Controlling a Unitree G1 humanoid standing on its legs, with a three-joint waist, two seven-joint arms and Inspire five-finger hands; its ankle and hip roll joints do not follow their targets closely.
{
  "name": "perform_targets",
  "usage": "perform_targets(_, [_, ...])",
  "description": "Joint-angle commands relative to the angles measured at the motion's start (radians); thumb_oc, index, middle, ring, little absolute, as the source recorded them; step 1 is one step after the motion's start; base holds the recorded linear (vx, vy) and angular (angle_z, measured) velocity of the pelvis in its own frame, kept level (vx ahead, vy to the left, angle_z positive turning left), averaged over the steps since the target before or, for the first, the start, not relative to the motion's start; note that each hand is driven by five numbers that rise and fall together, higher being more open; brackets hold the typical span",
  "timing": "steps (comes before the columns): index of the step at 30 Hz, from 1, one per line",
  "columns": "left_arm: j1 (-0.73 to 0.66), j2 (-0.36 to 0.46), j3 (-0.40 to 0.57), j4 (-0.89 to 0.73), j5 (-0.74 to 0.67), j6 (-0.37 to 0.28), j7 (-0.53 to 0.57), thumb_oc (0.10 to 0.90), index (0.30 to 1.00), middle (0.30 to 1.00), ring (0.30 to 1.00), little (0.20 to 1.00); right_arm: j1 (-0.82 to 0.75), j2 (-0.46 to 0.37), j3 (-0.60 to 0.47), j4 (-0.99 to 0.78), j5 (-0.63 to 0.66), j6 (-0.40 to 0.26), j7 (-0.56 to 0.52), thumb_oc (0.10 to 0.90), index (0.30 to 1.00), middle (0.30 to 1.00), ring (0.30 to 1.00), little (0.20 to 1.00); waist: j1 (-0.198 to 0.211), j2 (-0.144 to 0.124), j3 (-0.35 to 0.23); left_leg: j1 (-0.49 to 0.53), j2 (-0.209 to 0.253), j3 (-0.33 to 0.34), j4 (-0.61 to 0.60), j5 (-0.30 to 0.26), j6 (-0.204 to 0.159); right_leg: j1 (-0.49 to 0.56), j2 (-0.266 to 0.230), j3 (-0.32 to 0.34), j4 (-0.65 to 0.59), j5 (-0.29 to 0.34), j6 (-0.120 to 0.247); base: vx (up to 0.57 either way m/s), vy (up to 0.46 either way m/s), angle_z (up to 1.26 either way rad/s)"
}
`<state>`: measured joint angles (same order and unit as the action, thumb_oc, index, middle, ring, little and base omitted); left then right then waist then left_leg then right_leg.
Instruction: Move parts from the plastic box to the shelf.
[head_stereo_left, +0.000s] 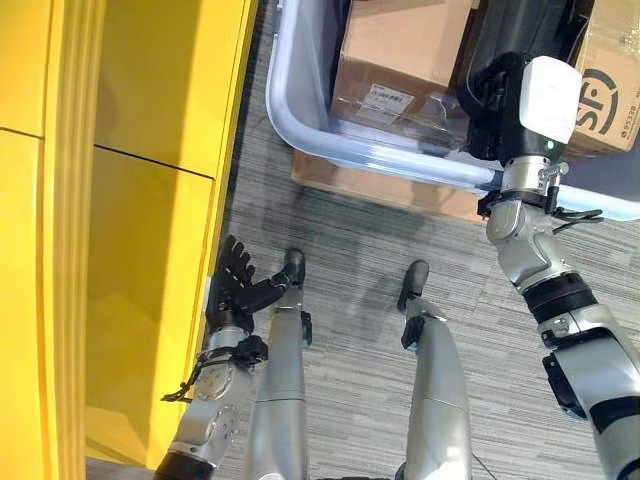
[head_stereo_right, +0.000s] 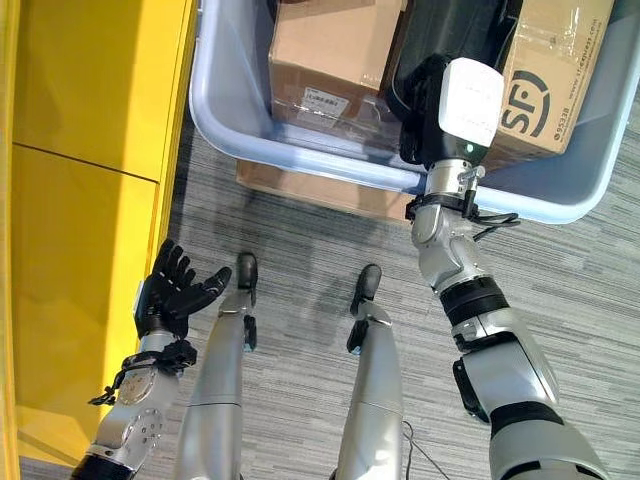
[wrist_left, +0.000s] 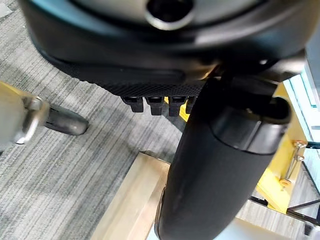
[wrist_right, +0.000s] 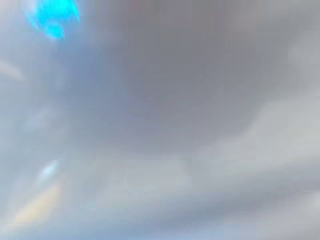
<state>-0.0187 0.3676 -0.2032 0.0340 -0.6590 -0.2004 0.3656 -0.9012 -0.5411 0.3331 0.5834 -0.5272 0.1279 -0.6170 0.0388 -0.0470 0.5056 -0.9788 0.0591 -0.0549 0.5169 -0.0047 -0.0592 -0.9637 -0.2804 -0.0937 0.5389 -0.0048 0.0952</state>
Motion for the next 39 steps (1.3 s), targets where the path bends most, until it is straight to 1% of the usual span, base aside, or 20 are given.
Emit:
perform_targets(1, [0.035,-0.004,0.008,-0.078,0.022,-0.066,-0.003,0.900,1.000,1.000,1.000,1.000,0.146,0.045,0.048,0.024,0.116,-0.027,0.125,0.400,0.300,0.300,0.300,0.300,0.007,0.046,0.014,0.059,0.013,-0.014,-0.089,-0.040,0.025,0.099,0.006,-0.011,0.076,-0.162,0.033,0.00,0.000,0.00])
perform_targets(4, [0.033,-0.005,0.011,-0.066,0.023,-0.060,-0.005,0.900,1.000,1.000,1.000,1.000,0.189,0.051,0.035,-0.024,0.120,-0.038,0.125,0.400,0.300,0.300,0.300,0.300,0.004,0.038,0.014,0.120,0.017,-0.013,-0.137,-0.021,0.021,0.159,0.010,-0.019,0.027,-0.143,0.040,-0.03,0.003,0.01])
perform_targets(5, [0.023,-0.004,0.014,-0.073,0.026,-0.060,-0.007,0.900,1.000,1.000,1.000,1.000,0.190,0.049,0.029,-0.042,0.118,-0.041,0.126,0.400,0.300,0.300,0.300,0.300,0.005,0.038,0.014,0.114,0.020,-0.010,-0.159,0.015,0.027,0.151,0.012,-0.028,0.005,-0.109,0.036,-0.09,0.003,0.01])
perform_targets(7, [0.024,-0.003,0.017,-0.066,0.030,-0.053,-0.016,0.900,1.000,1.000,1.000,1.000,0.220,0.051,0.019,-0.082,0.115,-0.051,0.134,0.400,0.300,0.300,0.300,0.300,0.002,0.030,0.014,0.177,0.023,-0.007,-0.199,0.028,0.024,0.214,0.014,-0.037,-0.036,-0.093,0.042,-0.04,0.005,0.00])
perform_targets(8, [0.025,-0.002,0.017,-0.066,0.030,-0.053,-0.016,0.900,1.000,1.000,1.000,1.000,0.221,0.051,0.018,-0.084,0.114,-0.051,0.135,0.400,0.300,0.300,0.300,0.300,0.003,0.030,0.014,0.179,0.024,-0.007,-0.203,0.032,0.024,0.216,0.015,-0.038,-0.041,-0.090,0.042,0.01,-0.003,-0.03])
perform_targets(9, [0.025,-0.005,0.020,-0.060,0.032,-0.047,-0.024,0.900,1.000,1.000,1.000,1.000,0.241,0.050,0.016,-0.110,0.105,-0.057,0.143,0.400,0.300,0.300,0.300,0.300,0.000,0.021,0.014,0.242,0.027,-0.003,-0.234,0.039,0.022,0.277,0.018,-0.045,-0.070,-0.082,0.047,0.00,0.000,0.00])
perform_targets(13, [0.033,-0.001,0.028,-0.054,0.028,-0.040,-0.046,0.900,1.000,1.000,1.000,1.000,0.275,0.028,0.000,-0.171,0.090,-0.074,0.163,0.400,0.300,0.300,0.300,0.300,-0.005,0.003,0.014,0.389,0.036,0.006,-0.301,0.051,0.016,0.417,0.023,-0.054,-0.140,-0.056,0.058,0.03,-0.006,0.02])
perform_targets(14, [0.034,-0.001,0.027,-0.054,0.028,-0.040,-0.047,0.900,1.000,1.000,1.000,1.000,0.278,0.028,-0.001,-0.172,0.090,-0.073,0.164,0.400,0.300,0.300,0.300,0.300,-0.005,0.003,0.014,0.393,0.037,0.007,-0.305,0.053,0.016,0.421,0.023,-0.054,-0.144,-0.055,0.058,0.03,-0.005,-0.06])
perform_targets(17, [0.043,0.005,0.044,-0.059,0.026,-0.038,-0.067,0.900,1.000,1.000,1.000,1.000,0.309,-0.007,-0.022,-0.244,0.072,-0.088,0.191,0.400,0.300,0.300,0.300,0.300,-0.011,-0.009,0.014,0.492,0.047,0.011,-0.340,0.057,0.013,0.520,0.027,-0.056,-0.193,-0.040,0.065,0.06,-0.011,-0.12])
perform_targets(18, [0.050,0.004,0.061,-0.052,0.022,-0.037,-0.083,0.900,1.000,1.000,1.000,1.000,0.331,-0.024,-0.041,-0.281,0.074,-0.108,0.200,0.400,0.300,0.300,0.300,0.300,-0.013,-0.017,0.014,0.549,0.052,0.013,-0.355,0.059,0.012,0.577,0.026,-0.057,-0.217,-0.034,0.069,0.04,-0.015,-0.11])
perform_targets(20, [0.051,0.005,0.065,-0.045,0.025,-0.034,-0.089,0.900,1.000,1.000,1.000,1.000,0.342,-0.035,-0.051,-0.306,0.073,-0.113,0.208,0.400,0.300,0.300,0.300,0.300,-0.015,-0.020,0.014,0.573,0.055,0.014,-0.367,0.067,0.012,0.601,0.028,-0.059,-0.235,-0.025,0.070,0.05,-0.022,-0.14])
perform_targets(21, [0.057,0.012,0.079,-0.027,0.034,-0.027,-0.106,0.900,1.000,1.000,1.000,1.000,0.360,-0.055,-0.064,-0.342,0.072,-0.131,0.220,0.400,0.300,0.300,0.300,0.300,-0.017,-0.025,-0.005,0.623,0.064,0.022,-0.382,0.064,0.008,0.649,0.029,-0.058,-0.263,-0.024,0.073,0.09,-0.026,-0.15])
perform_targets(26, [0.106,0.030,0.114,-0.029,0.049,-0.016,-0.145,0.900,1.000,1.000,1.000,1.000,0.417,-0.116,-0.119,-0.450,0.074,-0.169,0.263,0.400,0.300,0.300,0.300,0.300,-0.021,-0.024,-0.092,0.698,0.076,0.035,-0.438,0.082,-0.001,0.722,0.034,-0.059,-0.343,0.002,0.083,0.09,-0.025,-0.15])
perform_targets(28, [0.122,0.036,0.120,-0.034,0.054,-0.009,-0.160,0.900,1.000,1.000,1.000,1.000,0.424,-0.133,-0.126,-0.476,0.074,-0.182,0.278,0.400,0.300,0.300,0.300,0.300,-0.024,-0.024,-0.123,0.724,0.081,0.040,-0.457,0.085,-0.003,0.741,0.035,-0.057,-0.356,0.003,0.085,0.07,-0.018,-0.08])
perform_targets(29, [0.124,0.036,0.120,-0.035,0.054,-0.008,-0.161,0.900,1.000,1.000,1.000,1.000,0.427,-0.134,-0.127,-0.479,0.074,-0.181,0.279,0.400,0.300,0.300,0.300,0.300,-0.023,-0.024,-0.123,0.727,0.081,0.040,-0.460,0.086,-0.003,0.744,0.036,-0.058,-0.359,0.004,0.085,0.09,-0.029,-0.04])
perform_targets(31, [0.153,0.039,0.131,-0.036,0.065,0.004,-0.178,0.900,1.000,1.000,1.000,1.000,0.443,-0.159,-0.139,-0.511,0.072,-0.196,0.305,0.400,0.300,0.300,0.300,0.300,-0.026,-0.022,-0.170,0.768,0.086,0.050,-0.483,0.089,-0.007,0.778,0.039,-0.056,-0.381,0.006,0.090,0.10,-0.022,-0.07])
perform_targets(32, [0.155,0.038,0.131,-0.038,0.065,0.004,-0.178,0.900,1.000,1.000,1.000,1.000,0.446,-0.160,-0.140,-0.513,0.072,-0.196,0.306,0.400,0.300,0.300,0.300,0.300,-0.025,-0.021,-0.170,0.772,0.086,0.051,-0.486,0.090,-0.007,0.781,0.040,-0.056,-0.383,0.007,0.090,0.10,-0.023,-0.14])
perform_targets(33, [0.175,0.036,0.133,-0.036,0.064,0.014,-0.194,0.900,1.000,1.000,1.000,1.000,0.453,-0.170,-0.149,-0.535,0.076,-0.204,0.321,0.400,0.300,0.300,0.300,0.300,-0.026,-0.018,-0.197,0.795,0.087,0.058,-0.492,0.087,-0.008,0.799,0.042,-0.054,-0.392,0.007,0.092,0.09,-0.028,-0.17])
perform_targets(37, [0.199,0.029,0.134,-0.036,0.068,0.024,-0.209,0.900,1.000,1.000,1.000,1.000,0.457,-0.194,-0.154,-0.551,0.066,-0.211,0.335,0.400,0.300,0.300,0.300,0.300,-0.027,-0.013,-0.233,0.833,0.091,0.065,-0.503,0.081,-0.010,0.830,0.046,-0.050,-0.401,0.004,0.095,0.08,-0.029,-0.10])
perform_targets(39, [0.212,0.023,0.131,-0.033,0.068,0.033,-0.222,0.900,1.000,1.000,1.000,1.000,0.451,-0.217,-0.154,-0.559,0.058,-0.216,0.346,0.400,0.300,0.300,0.300,0.300,-0.029,-0.008,-0.270,0.861,0.099,0.074,-0.512,0.076,-0.013,0.850,0.048,-0.048,-0.405,0.000,0.096,0.08,-0.030,-0.12])
